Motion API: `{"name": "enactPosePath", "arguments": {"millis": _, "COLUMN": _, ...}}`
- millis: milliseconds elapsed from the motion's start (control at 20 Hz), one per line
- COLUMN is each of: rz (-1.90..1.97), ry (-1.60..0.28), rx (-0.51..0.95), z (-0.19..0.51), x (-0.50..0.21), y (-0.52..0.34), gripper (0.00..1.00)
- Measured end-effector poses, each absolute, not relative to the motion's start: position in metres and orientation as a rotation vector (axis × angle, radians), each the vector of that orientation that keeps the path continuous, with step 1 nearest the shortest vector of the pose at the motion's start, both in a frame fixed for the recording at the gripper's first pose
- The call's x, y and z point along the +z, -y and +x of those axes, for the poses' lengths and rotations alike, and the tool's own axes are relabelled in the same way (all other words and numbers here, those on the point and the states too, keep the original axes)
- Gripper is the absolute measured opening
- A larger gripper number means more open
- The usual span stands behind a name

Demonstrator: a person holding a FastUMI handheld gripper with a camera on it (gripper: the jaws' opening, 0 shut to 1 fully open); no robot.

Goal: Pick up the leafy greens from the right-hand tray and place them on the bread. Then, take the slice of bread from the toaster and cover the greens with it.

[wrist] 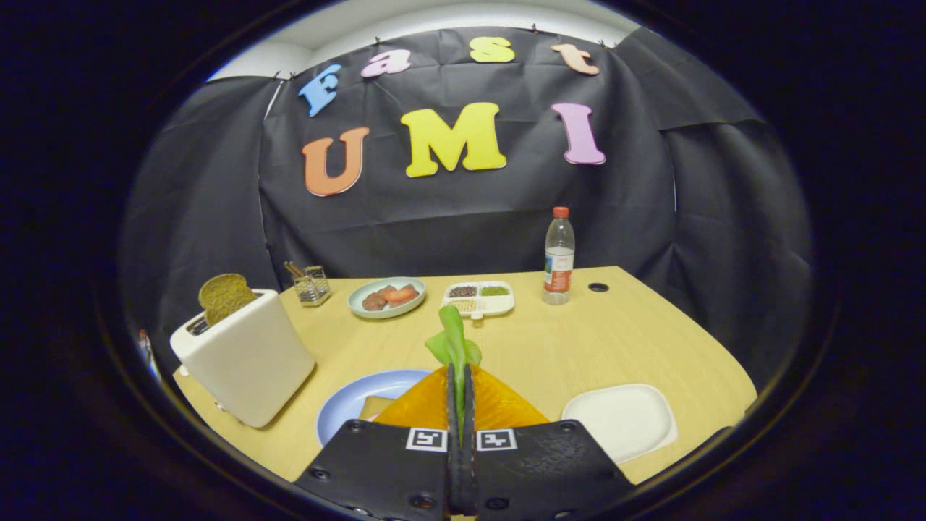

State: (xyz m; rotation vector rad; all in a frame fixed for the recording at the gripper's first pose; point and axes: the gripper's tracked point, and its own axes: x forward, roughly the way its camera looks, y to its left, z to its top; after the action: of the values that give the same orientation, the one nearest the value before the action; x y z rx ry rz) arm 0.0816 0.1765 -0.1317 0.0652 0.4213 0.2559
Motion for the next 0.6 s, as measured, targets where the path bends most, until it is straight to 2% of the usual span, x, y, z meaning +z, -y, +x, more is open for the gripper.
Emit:
{"name": "enactPosePath", "arguments": {"millis": 200, "rz": 0.001, "ry": -0.443, "rx": 0.240, "z": 0.079, "x": -0.156, "y": -0.208, "gripper": 0.00}}
{"name": "enactPosePath", "arguments": {"millis": 550, "rz": 0.110, "ry": -0.467, "rx": 0.309, "z": 0.071, "x": -0.168, "y": -0.247, "gripper": 0.00}}
{"name": "enactPosePath", "arguments": {"millis": 600, "rz": 0.131, "ry": -0.467, "rx": 0.321, "z": 0.068, "x": -0.168, "y": -0.253, "gripper": 0.11}}
